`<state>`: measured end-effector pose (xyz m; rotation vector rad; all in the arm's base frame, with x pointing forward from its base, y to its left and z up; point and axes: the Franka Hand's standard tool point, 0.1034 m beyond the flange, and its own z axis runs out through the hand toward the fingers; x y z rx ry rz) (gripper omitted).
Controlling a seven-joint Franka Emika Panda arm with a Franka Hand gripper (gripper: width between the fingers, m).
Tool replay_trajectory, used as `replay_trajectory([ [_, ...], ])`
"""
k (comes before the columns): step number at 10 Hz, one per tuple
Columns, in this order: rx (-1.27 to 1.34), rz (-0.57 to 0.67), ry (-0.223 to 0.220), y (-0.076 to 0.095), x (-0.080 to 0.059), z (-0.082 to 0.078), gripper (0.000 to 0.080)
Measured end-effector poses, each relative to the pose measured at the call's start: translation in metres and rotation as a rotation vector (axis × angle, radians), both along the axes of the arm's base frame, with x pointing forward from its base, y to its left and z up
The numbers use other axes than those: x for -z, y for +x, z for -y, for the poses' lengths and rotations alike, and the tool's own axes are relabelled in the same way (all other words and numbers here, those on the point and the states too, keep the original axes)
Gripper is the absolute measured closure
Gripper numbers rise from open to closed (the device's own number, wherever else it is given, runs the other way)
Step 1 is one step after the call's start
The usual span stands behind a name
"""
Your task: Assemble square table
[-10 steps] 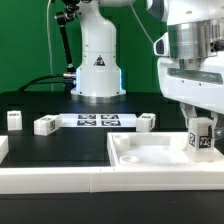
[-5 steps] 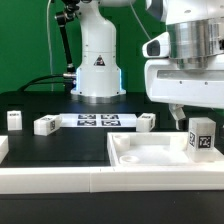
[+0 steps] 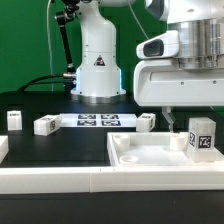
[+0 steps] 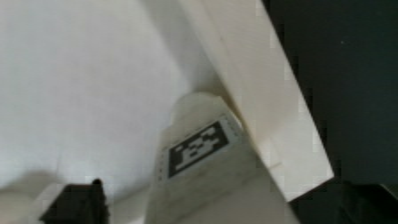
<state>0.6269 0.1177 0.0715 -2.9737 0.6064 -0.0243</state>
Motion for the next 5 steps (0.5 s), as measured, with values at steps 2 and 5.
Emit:
replay_trajectory([
  [2,-0.128,0.013,-0.013,-0.0001,-0.0001,-0.0007,0.0151],
  [5,-0.336,0.033,-0.029,0.0006,-0.0003,0.0006,0.0151],
])
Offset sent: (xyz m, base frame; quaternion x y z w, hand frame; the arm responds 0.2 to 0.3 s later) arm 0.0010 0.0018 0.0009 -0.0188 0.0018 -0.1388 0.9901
